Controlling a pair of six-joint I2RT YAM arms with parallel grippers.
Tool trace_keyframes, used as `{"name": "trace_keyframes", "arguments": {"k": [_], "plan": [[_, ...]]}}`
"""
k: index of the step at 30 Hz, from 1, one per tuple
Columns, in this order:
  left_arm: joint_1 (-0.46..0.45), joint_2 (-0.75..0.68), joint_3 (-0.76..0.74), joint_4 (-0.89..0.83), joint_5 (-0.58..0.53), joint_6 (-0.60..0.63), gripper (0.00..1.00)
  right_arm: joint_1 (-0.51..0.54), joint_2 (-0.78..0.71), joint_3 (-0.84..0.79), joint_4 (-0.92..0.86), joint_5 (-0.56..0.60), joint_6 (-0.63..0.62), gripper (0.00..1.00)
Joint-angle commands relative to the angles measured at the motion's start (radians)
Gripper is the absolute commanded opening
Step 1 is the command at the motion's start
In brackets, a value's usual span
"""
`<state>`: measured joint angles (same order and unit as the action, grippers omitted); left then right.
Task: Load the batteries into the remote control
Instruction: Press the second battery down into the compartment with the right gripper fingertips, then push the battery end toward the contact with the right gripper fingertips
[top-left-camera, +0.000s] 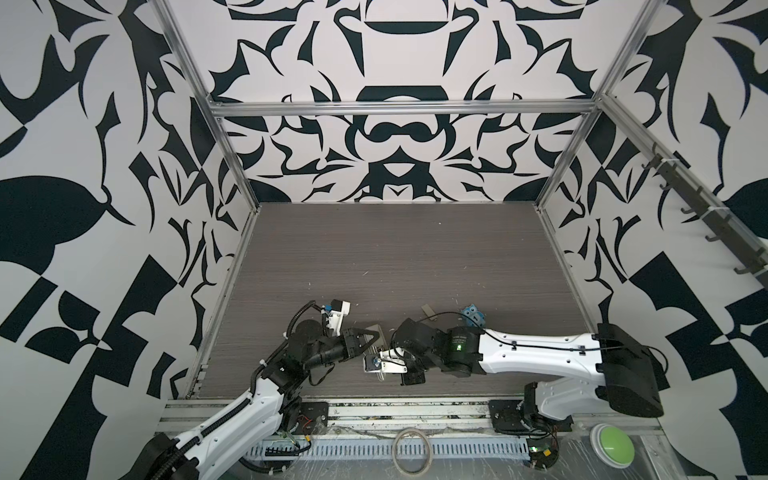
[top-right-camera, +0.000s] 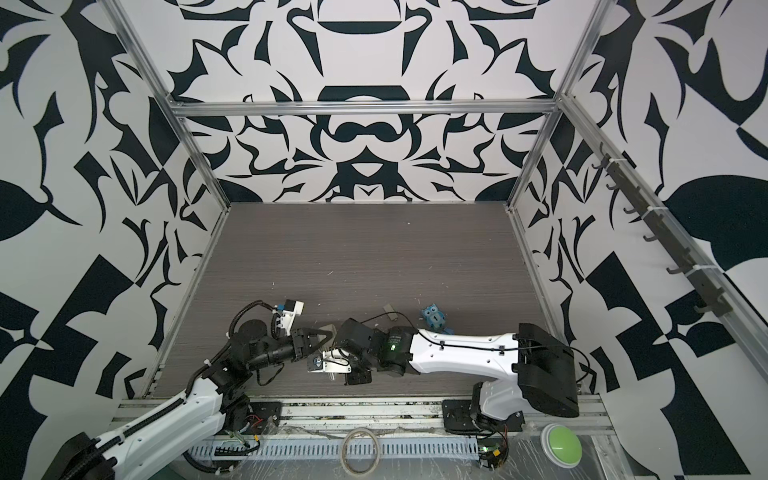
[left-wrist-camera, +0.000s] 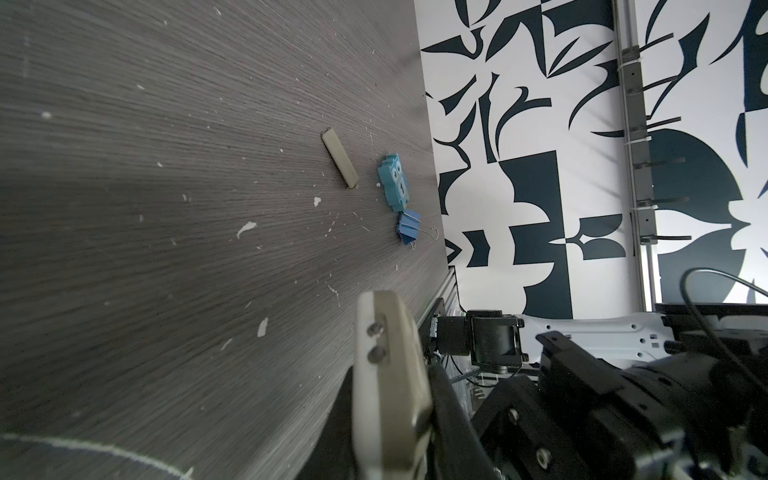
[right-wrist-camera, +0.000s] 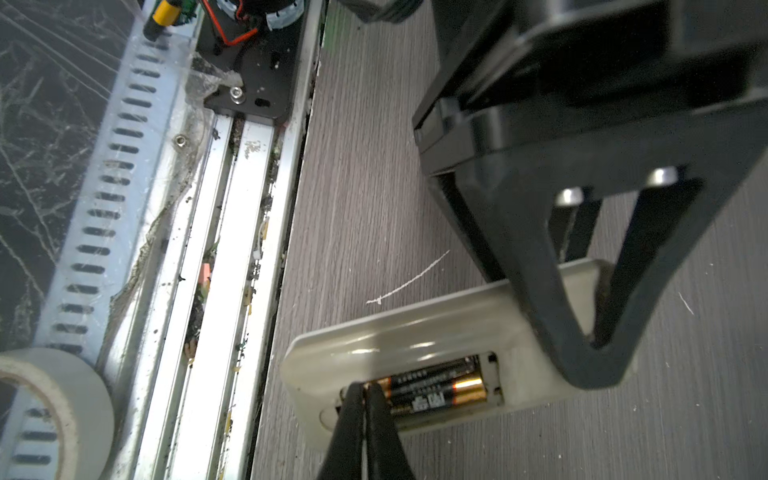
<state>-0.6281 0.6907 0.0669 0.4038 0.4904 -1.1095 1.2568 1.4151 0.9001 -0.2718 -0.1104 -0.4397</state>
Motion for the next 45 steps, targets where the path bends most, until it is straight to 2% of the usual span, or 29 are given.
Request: {"name": "trace_keyframes", "arguments": {"k": [1, 4, 28, 33, 39, 45], "plan": [[-0.013, -0.011, 0.034, 0.121, 0.112, -0.04, 0.0, -0.011, 0.019, 0.014, 0.059, 0.097, 0.009, 0.05], [-0.013, -0.011, 0.036, 0.118, 0.114, -0.039, 0.0, -0.012, 0.026, 0.017, 0.058, 0.105, 0.013, 0.0], [-0.013, -0.031, 0.039, 0.077, 0.099, -0.023, 0.0, -0.013, 0.067, 0.047, 0.021, 0.182, 0.043, 0.0], [-0.013, -0.035, 0.04, 0.041, 0.084, -0.009, 0.0, -0.012, -0.015, 0.026, 0.033, 0.112, 0.054, 0.0], [-0.013, -0.032, 0.038, 0.031, 0.075, -0.001, 0.0, -0.012, -0.124, -0.028, 0.049, 0.121, 0.064, 0.0], [-0.013, -0.022, 0.04, 0.035, 0.078, 0.002, 0.0, -0.011, -0.107, -0.024, 0.029, 0.11, 0.043, 0.0]]}}
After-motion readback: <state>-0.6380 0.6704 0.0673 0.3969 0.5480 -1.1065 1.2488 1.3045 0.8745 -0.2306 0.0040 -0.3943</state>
